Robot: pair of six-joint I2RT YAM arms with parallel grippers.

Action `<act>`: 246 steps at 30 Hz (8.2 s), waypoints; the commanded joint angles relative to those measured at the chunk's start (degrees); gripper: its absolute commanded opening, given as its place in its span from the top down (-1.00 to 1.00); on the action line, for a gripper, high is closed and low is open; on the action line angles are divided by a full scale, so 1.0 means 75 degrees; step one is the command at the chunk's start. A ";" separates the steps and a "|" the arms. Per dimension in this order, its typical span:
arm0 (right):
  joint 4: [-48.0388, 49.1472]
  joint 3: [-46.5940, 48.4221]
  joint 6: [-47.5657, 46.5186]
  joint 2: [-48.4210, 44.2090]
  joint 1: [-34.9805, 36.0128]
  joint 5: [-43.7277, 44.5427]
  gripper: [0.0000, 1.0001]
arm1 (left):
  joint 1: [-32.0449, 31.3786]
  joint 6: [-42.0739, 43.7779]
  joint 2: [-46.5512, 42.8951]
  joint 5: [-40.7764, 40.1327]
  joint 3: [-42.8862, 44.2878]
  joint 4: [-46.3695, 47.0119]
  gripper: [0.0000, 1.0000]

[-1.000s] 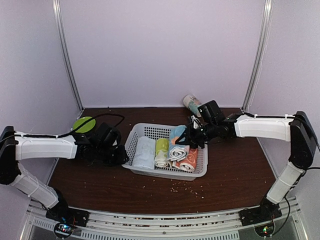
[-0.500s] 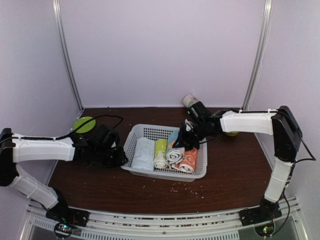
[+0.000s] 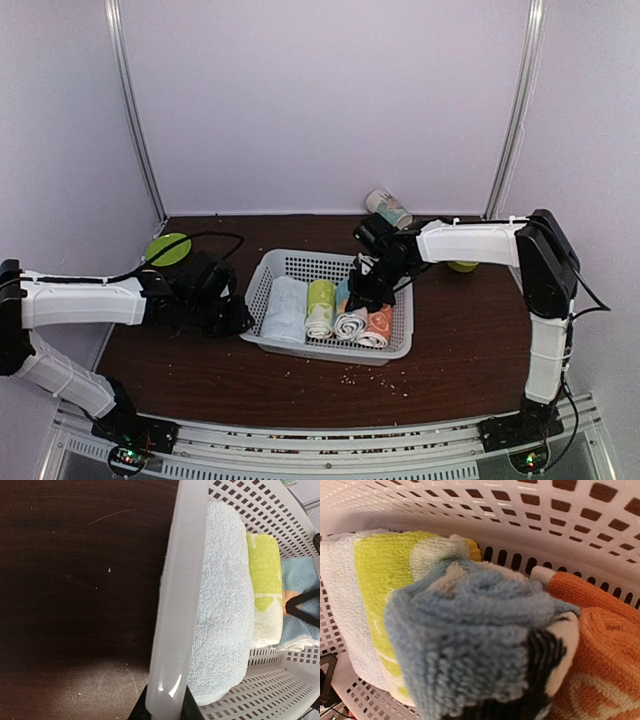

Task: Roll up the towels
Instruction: Place the towel in the bin, then adjust the towel in the bin, then adjust the bin at the center of the board, then adjust the towel in the bin.

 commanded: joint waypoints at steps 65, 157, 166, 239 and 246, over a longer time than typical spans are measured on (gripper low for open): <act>-0.1684 0.0181 -0.0848 -0.1436 0.0702 0.0932 1.00 | -0.0058 0.0660 0.0667 -0.0394 0.0204 -0.0717 1.00; 0.2345 -0.5984 0.0375 -0.6678 -0.0470 0.2249 -0.32 | 0.0630 0.2025 -0.0921 -0.0666 0.1073 -0.1452 -0.63; 0.2541 -0.5593 0.0204 -0.5675 -0.0505 0.1934 0.17 | 0.1364 0.2993 0.0735 0.0651 0.1938 -0.0597 -0.23; 0.0254 -0.0952 -0.0643 -0.1062 0.1058 0.1818 0.67 | 0.1184 0.2155 0.1104 0.1857 0.0932 0.0068 0.81; 0.0043 -0.0684 -0.0876 -0.2167 0.1003 0.1104 0.43 | 0.1181 0.2137 0.1068 0.1827 0.0937 -0.0003 0.80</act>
